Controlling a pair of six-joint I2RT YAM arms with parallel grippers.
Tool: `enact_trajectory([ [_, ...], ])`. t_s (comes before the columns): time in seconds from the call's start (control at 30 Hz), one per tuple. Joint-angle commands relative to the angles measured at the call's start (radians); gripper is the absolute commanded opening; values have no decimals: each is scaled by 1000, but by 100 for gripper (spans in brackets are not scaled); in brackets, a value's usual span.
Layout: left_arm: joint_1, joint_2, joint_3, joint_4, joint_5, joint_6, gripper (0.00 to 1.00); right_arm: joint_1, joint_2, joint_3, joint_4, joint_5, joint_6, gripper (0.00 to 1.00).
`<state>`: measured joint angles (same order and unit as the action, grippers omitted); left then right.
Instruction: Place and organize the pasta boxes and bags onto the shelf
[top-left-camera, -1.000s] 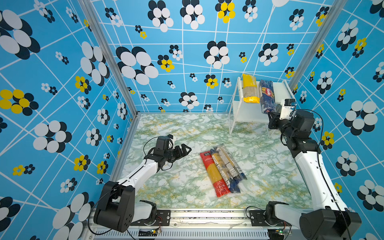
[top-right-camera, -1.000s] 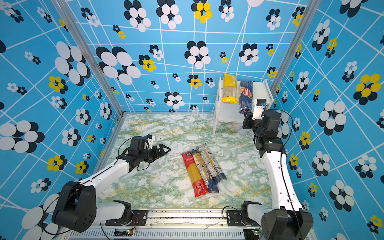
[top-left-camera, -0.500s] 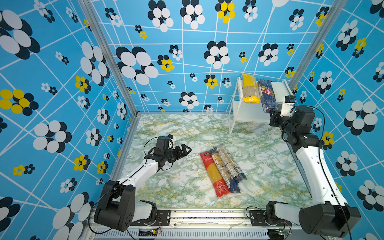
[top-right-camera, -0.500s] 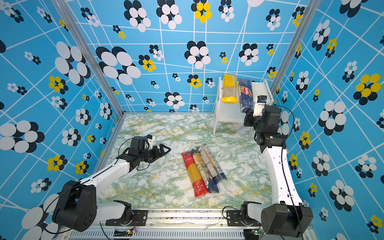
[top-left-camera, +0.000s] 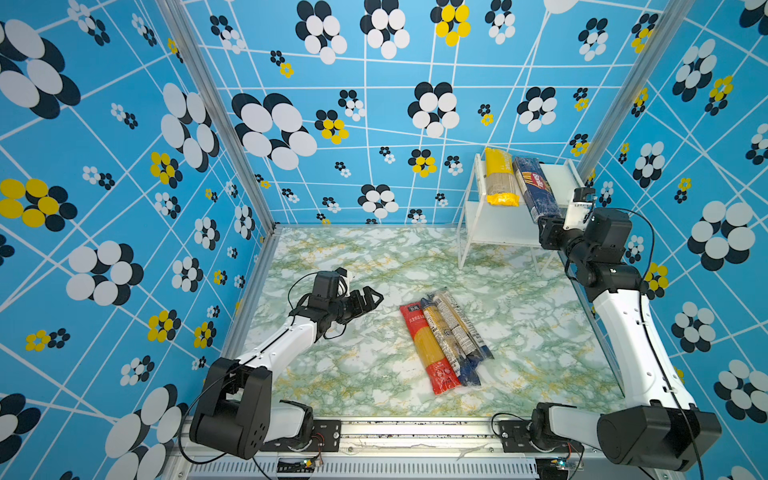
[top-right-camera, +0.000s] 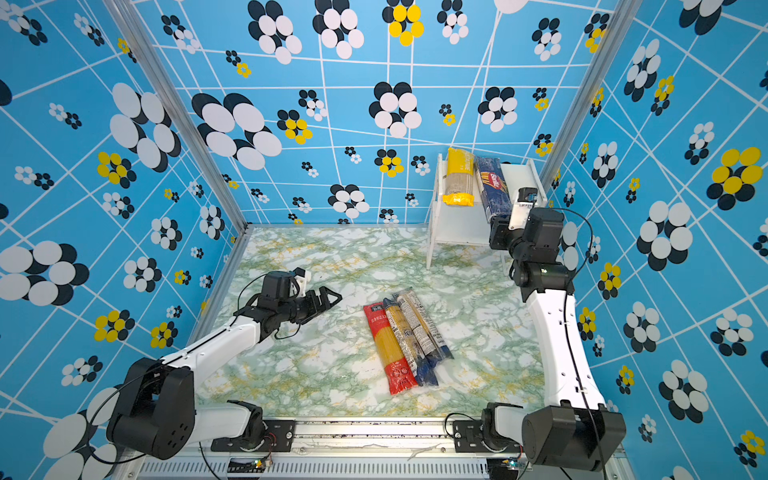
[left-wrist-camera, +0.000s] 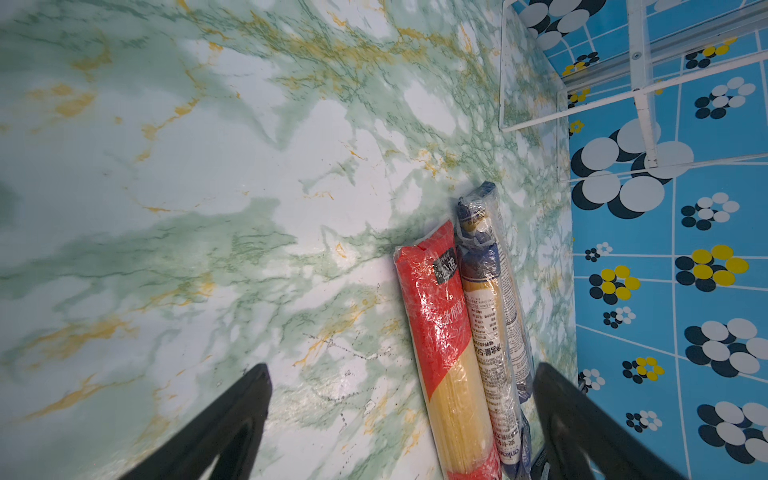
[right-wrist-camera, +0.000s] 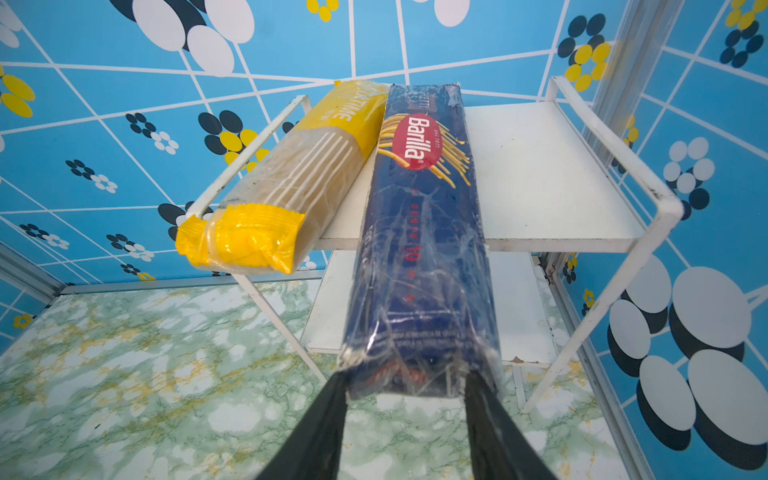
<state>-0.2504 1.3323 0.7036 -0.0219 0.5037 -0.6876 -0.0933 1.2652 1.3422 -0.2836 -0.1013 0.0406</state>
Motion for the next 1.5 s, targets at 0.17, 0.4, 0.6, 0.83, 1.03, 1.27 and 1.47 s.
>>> enact_trajectory([
  [0.17, -6, 0, 25, 9, 1, 5, 99, -5, 9, 37, -15, 46, -1, 53],
  [0.4, -7, 1, 25, 11, 2, 4, 99, -5, -9, 11, -15, 39, -5, 54],
  [0.6, -6, 1, 24, 11, 2, 2, 99, -6, 0, 5, 7, 40, 35, 54],
  [0.83, -7, -5, 19, 6, -3, 10, 99, -5, 8, -2, 39, 69, 86, 54],
  [1.03, -6, -2, 20, 8, -1, 12, 99, -4, 16, 1, 42, 63, 95, 54],
  [1.27, -5, -1, 16, 13, -3, 12, 99, 1, 23, -4, 55, 47, 103, 54],
  [1.47, -6, 1, 16, 15, -2, 10, 99, 27, 18, -18, 73, 43, 84, 53],
])
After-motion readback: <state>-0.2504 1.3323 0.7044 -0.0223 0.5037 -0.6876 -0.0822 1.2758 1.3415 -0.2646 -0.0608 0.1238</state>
